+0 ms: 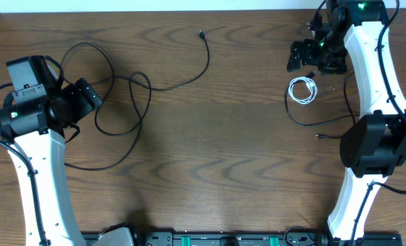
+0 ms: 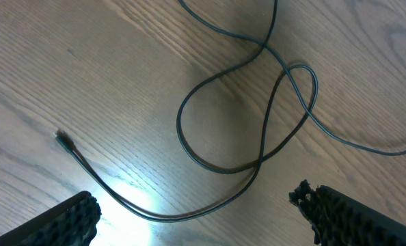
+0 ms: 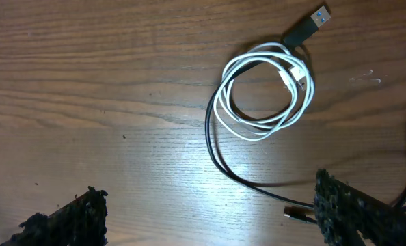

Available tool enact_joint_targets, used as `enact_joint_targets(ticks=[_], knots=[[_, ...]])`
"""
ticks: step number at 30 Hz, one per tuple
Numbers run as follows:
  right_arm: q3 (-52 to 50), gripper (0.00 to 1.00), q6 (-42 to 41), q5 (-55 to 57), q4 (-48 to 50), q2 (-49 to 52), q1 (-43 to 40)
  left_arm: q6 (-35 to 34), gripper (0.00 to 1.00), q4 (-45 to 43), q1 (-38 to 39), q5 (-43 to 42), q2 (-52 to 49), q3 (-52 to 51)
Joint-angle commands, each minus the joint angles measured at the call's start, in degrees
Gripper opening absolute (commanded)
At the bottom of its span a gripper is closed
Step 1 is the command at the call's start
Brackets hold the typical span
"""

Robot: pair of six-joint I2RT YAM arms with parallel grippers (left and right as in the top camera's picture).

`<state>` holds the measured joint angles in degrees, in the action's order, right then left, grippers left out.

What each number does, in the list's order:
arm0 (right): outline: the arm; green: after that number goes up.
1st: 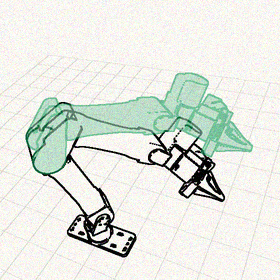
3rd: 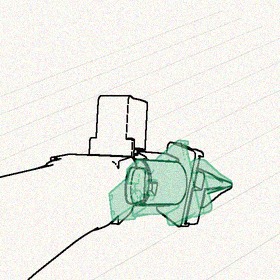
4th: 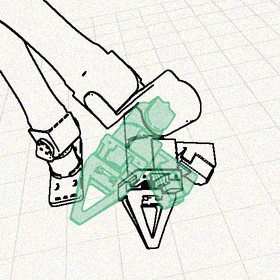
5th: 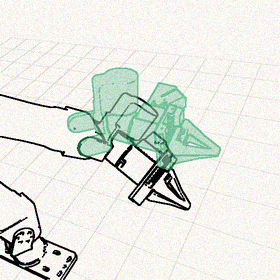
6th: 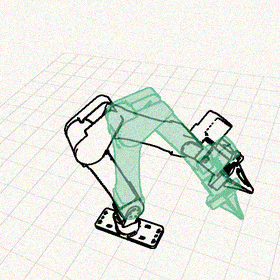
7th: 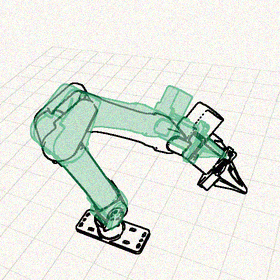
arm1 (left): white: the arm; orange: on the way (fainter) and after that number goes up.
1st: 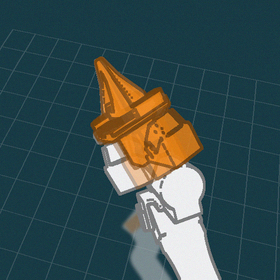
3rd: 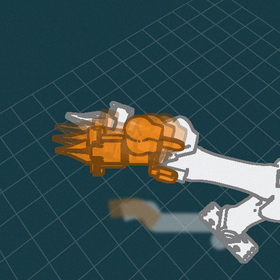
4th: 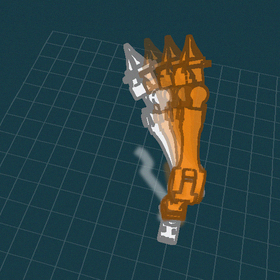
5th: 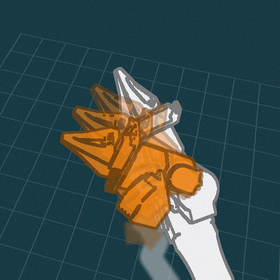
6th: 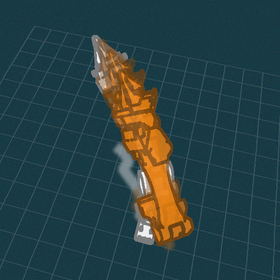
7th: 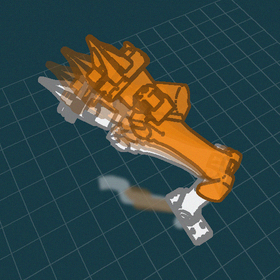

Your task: Untangle cables

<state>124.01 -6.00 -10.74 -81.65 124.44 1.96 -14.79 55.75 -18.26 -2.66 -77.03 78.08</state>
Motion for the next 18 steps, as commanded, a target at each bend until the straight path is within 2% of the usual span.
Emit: enact_joint_targets(ticks=[1, 18], knots=[[-0.37, 0.95, 0.11, -0.35, -0.24, 0.07, 0.42, 0.13, 0.98, 0.5, -0.02, 0.74, 0.2, 0.02], [-0.37, 0.96, 0.96, -0.35, -0.61, 0.07, 0.42, 2.08, 0.98, 2.38, -0.02, 0.68, -0.2, 0.02]])
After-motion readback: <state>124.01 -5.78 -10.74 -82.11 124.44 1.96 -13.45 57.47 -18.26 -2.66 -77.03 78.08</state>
